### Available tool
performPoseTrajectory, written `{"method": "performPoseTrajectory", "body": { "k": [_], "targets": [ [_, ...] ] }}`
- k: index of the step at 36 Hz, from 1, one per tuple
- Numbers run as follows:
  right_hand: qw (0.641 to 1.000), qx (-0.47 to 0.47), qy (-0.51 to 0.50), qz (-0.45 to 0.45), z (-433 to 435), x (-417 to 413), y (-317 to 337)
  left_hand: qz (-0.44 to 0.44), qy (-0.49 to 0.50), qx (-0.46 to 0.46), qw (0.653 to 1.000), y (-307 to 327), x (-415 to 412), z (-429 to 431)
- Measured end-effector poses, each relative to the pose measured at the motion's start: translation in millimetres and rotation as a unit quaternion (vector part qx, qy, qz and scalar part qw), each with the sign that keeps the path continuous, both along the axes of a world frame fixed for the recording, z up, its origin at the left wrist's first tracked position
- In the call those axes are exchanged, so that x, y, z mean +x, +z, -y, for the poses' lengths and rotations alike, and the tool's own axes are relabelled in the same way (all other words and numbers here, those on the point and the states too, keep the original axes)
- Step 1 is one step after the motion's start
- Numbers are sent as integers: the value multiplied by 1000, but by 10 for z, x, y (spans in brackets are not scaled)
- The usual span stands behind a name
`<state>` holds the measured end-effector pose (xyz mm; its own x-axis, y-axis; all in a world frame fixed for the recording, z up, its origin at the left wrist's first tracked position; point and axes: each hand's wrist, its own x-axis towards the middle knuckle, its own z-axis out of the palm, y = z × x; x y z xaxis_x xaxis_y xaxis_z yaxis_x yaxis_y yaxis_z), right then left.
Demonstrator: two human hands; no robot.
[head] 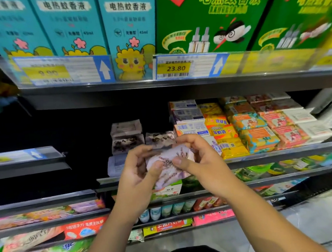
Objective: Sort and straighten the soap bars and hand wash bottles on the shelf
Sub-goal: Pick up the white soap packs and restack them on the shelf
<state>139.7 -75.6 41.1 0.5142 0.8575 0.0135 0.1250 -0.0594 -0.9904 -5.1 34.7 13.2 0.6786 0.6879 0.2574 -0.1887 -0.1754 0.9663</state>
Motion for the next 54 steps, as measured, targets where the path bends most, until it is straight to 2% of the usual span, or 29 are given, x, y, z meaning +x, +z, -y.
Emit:
{"method": "performPoseTrajectory", "body": {
  "k": [3,5,6,8,10,14,15,18,20,24,29,33,36,41,44,47,48,52,54],
  "targets": [
    [999,5,-25,-27,-55,-47,-7,2,-66,-26,997,-69,-104,-67],
    [996,11,-52,-73,-89,-107,5,-38,-103,-16,994,-89,-178,-144],
    [994,12,-63,-88,-101,-142,15,-69,-107,17,992,-90,-205,-191],
    [992,4,-81,-101,-128,-190,4,-104,-86,138,981,-66,-253,-266],
    [988,-11,-80,-133,-143,-229,0,-90,-66,210,971,-40,-285,-318],
    [967,-31,12,-253,-132,-310,19,-22,-56,116,991,-36,-363,-331],
    [967,-46,42,-247,-124,-318,-5,-5,-46,79,996,-25,-379,-326],
    [981,-113,105,-119,-118,-408,-32,1,-12,-51,999,39,-420,-328],
    [986,-98,81,-106,-153,-507,-26,-17,-2,-85,996,37,-452,-352],
    [993,-10,-7,-114,-223,-647,-50,-17,10,-91,996,2,-509,-376],
    [990,25,-74,-120,-197,-690,-60,-24,-82,-84,993,-15,-594,-372],
    [989,11,-74,-129,-137,-764,-27,-28,-150,15,988,-63,-667,-440],
    [982,18,-72,-173,-129,-835,-40,-32,-180,105,977,-58,-712,-494],
    [964,45,-20,-262,-105,-808,-32,-57,-73,185,978,-104,-684,-497],
    [964,28,56,-258,-50,-724,-28,-29,-22,134,990,-91,-675,-440],
    [986,-20,40,-161,-36,-698,-39,11,-27,-41,999,-11,-634,-343],
    [990,-23,28,-139,-39,-703,-45,19,-22,-72,997,18,-614,-314],
    [989,6,-41,-140,-70,-683,-47,15,-5,-50,999,83,-560,-288],
    [984,19,-83,-154,-63,-619,-35,14,-34,-60,998,75,-544,-313]
  ]
}}
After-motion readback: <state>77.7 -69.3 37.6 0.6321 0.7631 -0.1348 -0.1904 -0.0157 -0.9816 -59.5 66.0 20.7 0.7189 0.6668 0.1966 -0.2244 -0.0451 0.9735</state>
